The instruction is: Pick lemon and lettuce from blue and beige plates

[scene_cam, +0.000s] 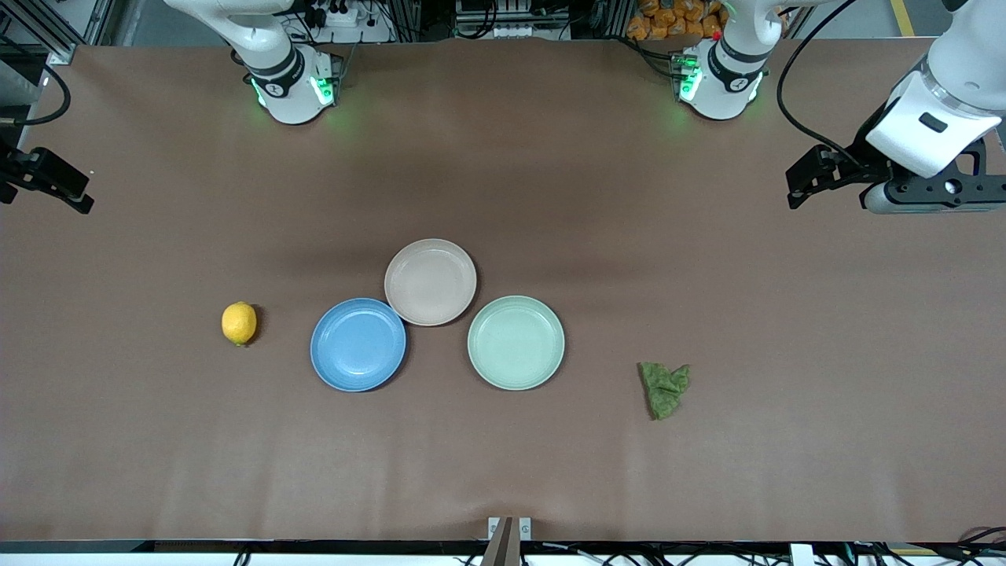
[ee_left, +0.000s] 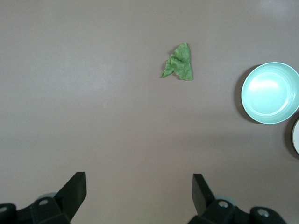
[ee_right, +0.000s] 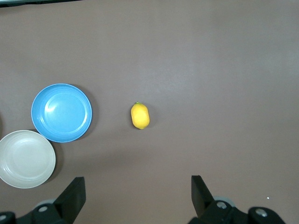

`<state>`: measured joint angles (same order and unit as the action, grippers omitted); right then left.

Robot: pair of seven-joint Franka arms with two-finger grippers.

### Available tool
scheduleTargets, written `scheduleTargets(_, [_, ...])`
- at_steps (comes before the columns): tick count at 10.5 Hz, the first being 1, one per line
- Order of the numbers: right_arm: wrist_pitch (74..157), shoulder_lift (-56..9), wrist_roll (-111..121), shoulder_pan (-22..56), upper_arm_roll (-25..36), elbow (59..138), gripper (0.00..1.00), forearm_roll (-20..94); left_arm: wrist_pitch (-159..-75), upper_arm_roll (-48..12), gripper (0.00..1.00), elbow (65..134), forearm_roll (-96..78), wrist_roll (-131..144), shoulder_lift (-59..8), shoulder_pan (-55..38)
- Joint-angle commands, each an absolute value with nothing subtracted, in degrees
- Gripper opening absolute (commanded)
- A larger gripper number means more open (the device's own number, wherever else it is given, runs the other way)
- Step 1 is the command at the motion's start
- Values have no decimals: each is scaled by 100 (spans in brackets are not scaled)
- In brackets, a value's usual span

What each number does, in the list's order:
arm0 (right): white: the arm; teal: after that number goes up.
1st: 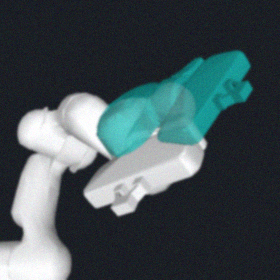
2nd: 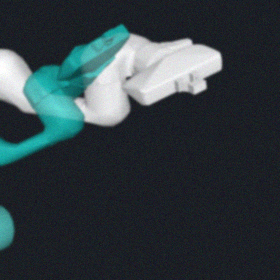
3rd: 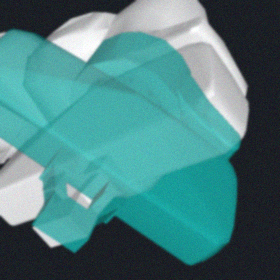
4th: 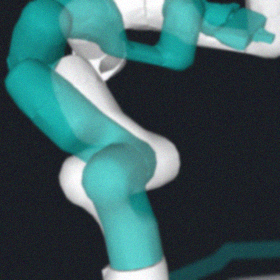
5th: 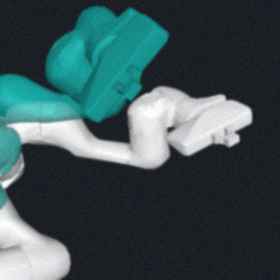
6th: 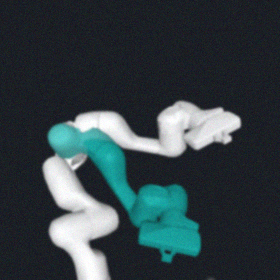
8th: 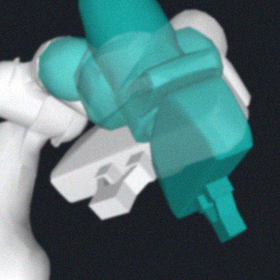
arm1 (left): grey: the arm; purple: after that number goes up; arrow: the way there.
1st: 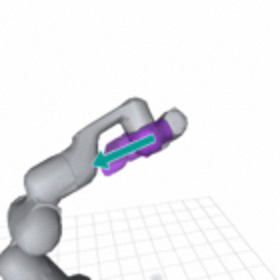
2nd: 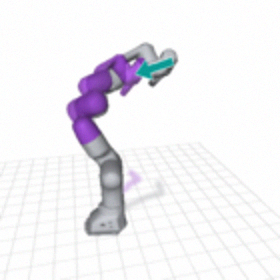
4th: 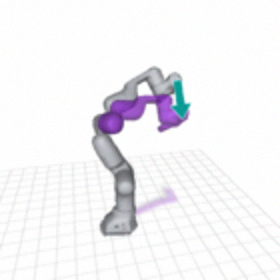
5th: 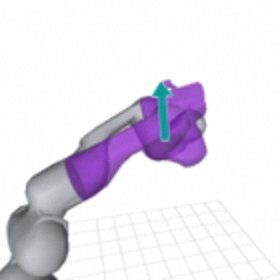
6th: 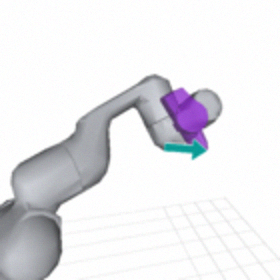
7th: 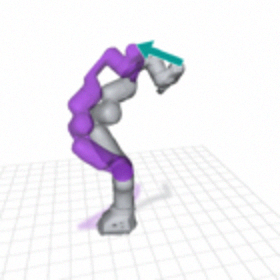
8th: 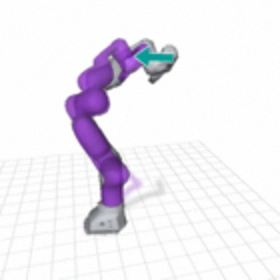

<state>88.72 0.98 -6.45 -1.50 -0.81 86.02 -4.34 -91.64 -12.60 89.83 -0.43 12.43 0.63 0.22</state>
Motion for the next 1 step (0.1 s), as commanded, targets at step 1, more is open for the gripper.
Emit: scheduleTargets(1, [8894,-35,-685,-97,-62,8429,100,-483,-9114,-1292,100,8903,97,1257,35,53])
